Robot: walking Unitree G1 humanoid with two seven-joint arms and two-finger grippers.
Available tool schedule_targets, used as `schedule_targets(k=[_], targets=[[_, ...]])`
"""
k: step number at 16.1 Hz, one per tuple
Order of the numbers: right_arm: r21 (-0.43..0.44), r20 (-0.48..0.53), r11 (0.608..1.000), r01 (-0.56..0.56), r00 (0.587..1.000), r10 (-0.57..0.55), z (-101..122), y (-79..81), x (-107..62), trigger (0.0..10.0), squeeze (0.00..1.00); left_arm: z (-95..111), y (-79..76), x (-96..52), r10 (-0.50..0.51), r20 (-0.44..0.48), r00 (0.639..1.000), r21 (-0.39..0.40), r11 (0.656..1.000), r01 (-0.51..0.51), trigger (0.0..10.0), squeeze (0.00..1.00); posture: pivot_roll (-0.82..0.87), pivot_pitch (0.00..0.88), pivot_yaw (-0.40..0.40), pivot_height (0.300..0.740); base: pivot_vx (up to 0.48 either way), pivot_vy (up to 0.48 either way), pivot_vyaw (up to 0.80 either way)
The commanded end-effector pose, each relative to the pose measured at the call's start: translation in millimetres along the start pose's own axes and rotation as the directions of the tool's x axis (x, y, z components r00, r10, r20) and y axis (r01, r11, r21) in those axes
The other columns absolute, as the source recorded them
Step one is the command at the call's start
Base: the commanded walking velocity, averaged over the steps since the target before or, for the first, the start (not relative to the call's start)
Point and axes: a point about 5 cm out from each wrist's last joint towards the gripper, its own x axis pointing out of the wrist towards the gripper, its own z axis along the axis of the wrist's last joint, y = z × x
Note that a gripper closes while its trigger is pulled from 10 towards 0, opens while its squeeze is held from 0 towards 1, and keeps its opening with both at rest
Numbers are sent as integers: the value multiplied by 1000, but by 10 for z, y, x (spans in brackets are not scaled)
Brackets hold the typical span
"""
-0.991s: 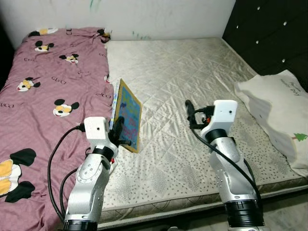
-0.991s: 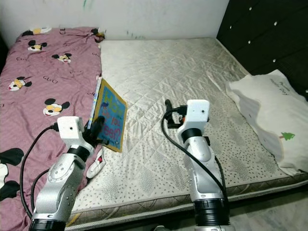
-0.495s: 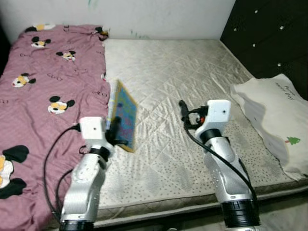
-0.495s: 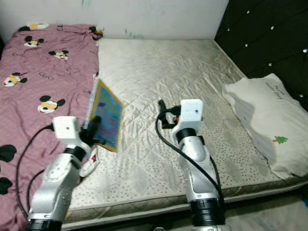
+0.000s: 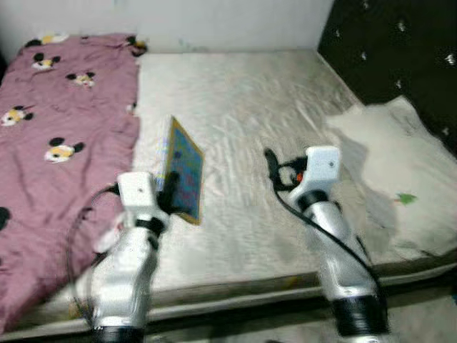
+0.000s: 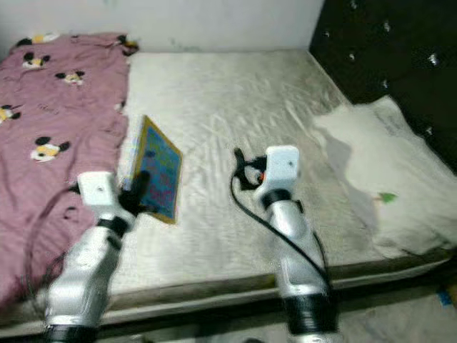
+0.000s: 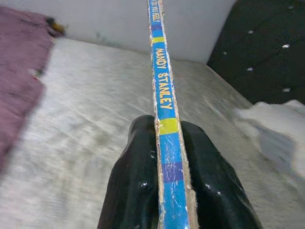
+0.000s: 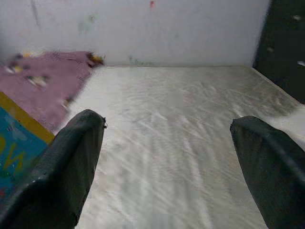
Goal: Clean up the room
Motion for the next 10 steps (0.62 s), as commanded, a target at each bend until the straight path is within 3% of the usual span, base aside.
schedule_targets(k=[1, 10], targets=[[2, 28, 1000, -1, 1000, 1, 66, 21, 24, 10000, 0, 114, -33, 24, -25, 47, 999, 20, 1000, 24, 10000, 0, -51, 100, -46, 740, 0, -368, 0], [-7, 25, 1000, 0, 1000, 1, 50, 9, 23, 10000, 0, 123, -30, 36, -22, 52, 998, 19, 1000, 21, 10000, 0, -49, 98, -48, 740, 0, -355, 0]])
